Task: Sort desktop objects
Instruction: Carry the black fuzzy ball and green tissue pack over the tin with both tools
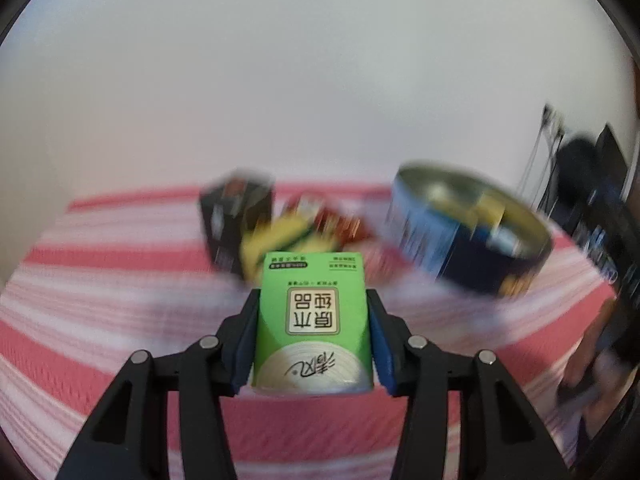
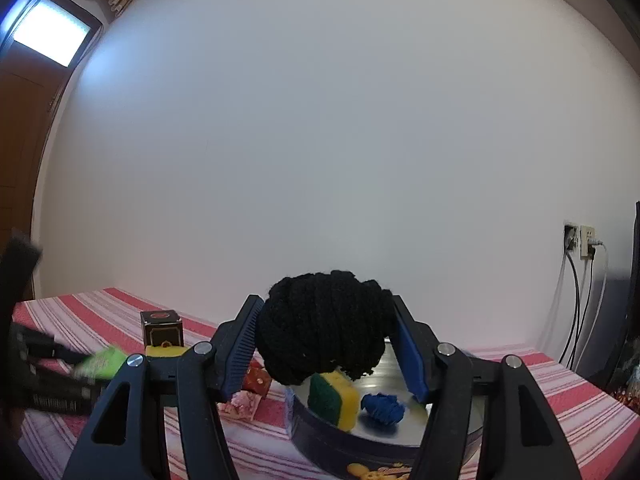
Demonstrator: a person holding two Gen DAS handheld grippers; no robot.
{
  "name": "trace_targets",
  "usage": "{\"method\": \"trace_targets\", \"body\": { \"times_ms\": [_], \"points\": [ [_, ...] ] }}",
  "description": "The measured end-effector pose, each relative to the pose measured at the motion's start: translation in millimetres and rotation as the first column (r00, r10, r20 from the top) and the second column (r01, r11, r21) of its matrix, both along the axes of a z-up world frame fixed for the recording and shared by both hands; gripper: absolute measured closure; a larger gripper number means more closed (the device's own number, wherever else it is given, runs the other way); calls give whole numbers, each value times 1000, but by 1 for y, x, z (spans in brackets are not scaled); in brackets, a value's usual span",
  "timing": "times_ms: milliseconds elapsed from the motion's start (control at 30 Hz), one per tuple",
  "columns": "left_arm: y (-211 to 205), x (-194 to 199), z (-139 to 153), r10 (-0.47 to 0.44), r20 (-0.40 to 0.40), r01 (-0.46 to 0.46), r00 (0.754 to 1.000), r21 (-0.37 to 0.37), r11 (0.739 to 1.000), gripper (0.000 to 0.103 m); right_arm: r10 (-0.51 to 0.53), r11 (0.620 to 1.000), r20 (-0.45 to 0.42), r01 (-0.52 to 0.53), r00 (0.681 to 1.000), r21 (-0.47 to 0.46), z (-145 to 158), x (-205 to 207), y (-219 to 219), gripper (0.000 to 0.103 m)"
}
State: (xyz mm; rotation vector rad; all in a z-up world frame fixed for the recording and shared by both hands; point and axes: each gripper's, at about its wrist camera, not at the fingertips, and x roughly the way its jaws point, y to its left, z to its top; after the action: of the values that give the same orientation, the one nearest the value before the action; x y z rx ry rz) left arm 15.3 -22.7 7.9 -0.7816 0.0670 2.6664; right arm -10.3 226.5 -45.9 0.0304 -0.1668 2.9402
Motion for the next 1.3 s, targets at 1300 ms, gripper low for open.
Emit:
{"method": "trace_targets", "body": {
  "times_ms": [1300],
  "points": [
    [220,-60,0,-65,-112,68,992,17,998,54,-295,945,189,316,936,-88,-16,-47,138,38]
  ]
}}
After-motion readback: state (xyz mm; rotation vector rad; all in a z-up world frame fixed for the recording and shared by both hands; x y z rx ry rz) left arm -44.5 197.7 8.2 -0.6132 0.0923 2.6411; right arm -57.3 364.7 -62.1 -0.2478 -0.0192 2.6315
